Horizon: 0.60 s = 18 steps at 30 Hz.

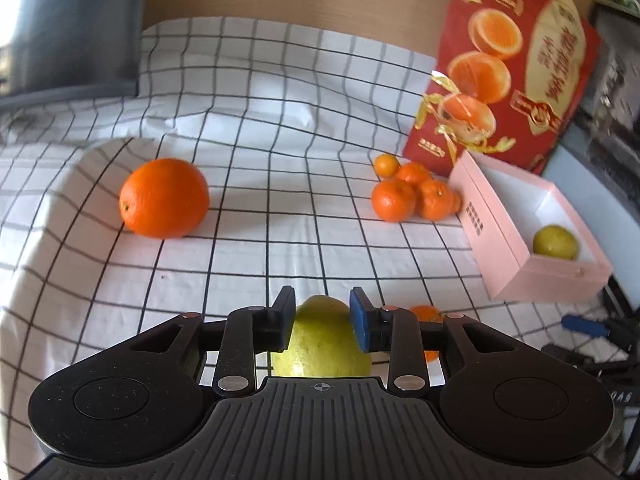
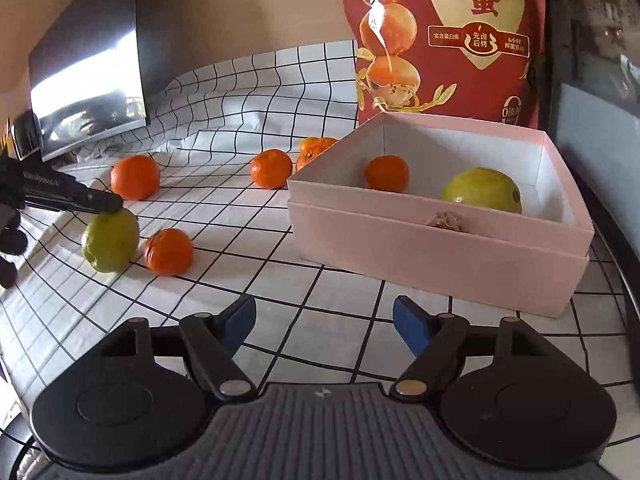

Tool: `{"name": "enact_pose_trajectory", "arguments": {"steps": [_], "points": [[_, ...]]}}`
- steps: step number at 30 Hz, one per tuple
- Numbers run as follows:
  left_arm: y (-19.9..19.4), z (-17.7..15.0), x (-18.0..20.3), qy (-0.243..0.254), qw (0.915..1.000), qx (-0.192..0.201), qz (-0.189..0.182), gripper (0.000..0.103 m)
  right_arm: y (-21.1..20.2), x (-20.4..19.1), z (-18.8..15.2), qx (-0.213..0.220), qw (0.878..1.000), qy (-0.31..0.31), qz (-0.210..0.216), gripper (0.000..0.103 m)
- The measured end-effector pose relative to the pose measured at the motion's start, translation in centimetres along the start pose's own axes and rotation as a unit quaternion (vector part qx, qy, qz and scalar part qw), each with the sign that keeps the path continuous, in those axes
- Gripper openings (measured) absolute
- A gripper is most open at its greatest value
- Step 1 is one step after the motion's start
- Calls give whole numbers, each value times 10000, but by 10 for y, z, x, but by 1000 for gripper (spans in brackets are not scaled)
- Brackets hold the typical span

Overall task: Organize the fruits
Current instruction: 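Grasp a yellow-green pear with the left tool and lift it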

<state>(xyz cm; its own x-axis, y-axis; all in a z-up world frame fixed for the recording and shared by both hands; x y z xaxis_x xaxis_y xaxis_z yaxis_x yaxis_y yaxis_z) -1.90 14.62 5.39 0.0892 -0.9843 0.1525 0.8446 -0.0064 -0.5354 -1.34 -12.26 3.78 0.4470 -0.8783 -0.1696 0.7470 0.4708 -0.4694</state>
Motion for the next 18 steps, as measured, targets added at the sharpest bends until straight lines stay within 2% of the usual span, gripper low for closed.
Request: {"name": "enact_pose_trajectory", "arguments": {"steps": [2, 4, 8, 18], "points": [[-1, 0, 2, 158, 9999, -16, -33, 35, -1, -2, -1, 10, 10000, -70, 0, 76], [-3, 0, 2, 259, 9996, -86, -80, 42, -1, -8, -1, 23, 9998, -209, -34, 76], [-2, -2, -2, 114, 9982, -385, -436, 52, -1, -16, -2, 23, 9989, -453, -113, 78], [1, -3, 2, 200, 9984, -312, -427, 52, 5, -14, -3, -151, 9989, -430, -145, 80]]}}
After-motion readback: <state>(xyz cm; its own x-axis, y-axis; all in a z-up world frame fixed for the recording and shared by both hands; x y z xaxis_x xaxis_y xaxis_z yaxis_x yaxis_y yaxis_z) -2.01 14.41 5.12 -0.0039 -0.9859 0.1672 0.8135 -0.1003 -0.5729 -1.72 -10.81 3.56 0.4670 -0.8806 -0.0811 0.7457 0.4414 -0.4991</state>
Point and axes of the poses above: each gripper's, at about its wrist camera, not at the fingertips, and y roughly the way its jaws point, x to its right, z to its top, the point moved 2 cm from there along y, roughly the way its jaws point, and after that the axes turned 10 degrees about x, right-handed, at the moved point
